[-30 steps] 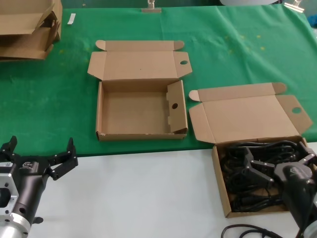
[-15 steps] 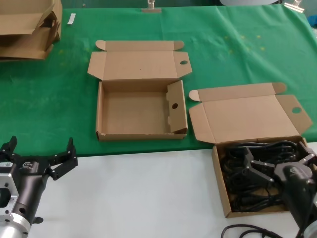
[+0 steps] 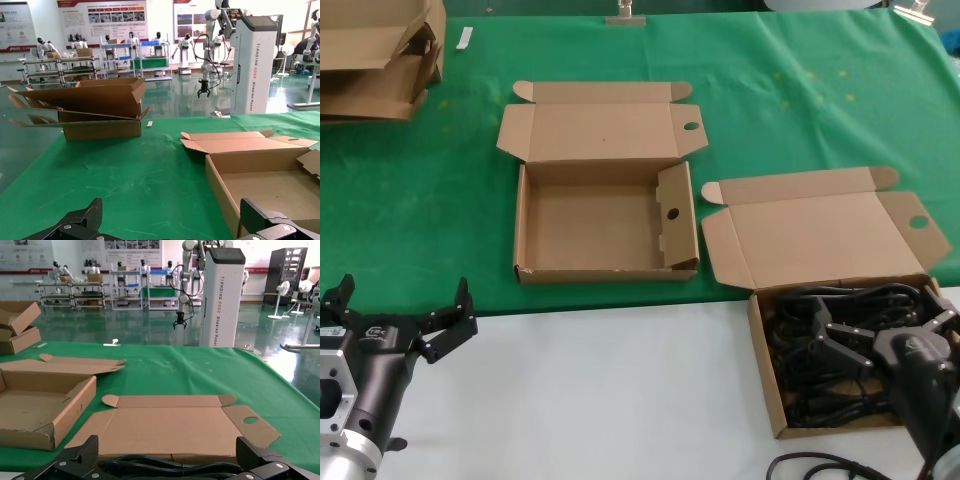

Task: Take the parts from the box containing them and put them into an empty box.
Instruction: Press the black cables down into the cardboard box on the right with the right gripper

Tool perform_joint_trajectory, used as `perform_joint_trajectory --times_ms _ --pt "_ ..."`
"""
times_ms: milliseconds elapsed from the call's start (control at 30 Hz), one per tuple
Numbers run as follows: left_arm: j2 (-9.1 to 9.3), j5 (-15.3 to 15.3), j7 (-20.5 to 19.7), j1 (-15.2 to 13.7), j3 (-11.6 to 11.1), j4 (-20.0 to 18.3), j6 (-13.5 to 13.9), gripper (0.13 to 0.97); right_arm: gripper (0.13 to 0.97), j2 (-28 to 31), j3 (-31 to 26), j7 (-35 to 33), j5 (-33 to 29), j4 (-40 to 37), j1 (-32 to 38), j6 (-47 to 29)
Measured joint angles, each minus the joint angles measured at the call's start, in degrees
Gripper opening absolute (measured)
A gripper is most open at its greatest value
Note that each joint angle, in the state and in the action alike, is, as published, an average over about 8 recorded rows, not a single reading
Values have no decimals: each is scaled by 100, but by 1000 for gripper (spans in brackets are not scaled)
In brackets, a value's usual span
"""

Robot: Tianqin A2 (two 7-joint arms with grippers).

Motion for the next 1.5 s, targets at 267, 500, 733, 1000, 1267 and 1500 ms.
perform_joint_trajectory --times_ms 267,500,733,1000,1267,1500 --pt "0 0 0 0 0 0 0 966 966 0 0 0 0 0 0 0" --pt "0 0 0 0 0 0 0 966 966 0 0 0 0 0 0 0" --pt "0 0 0 0 0 0 0 966 966 0 0 0 0 0 0 0" --pt "0 0 0 0 0 0 0 966 966 0 0 0 0 0 0 0" --pt "0 0 0 0 0 0 0 966 966 0 0 0 0 0 0 0" --pt "0 0 0 0 0 0 0 966 966 0 0 0 0 0 0 0"
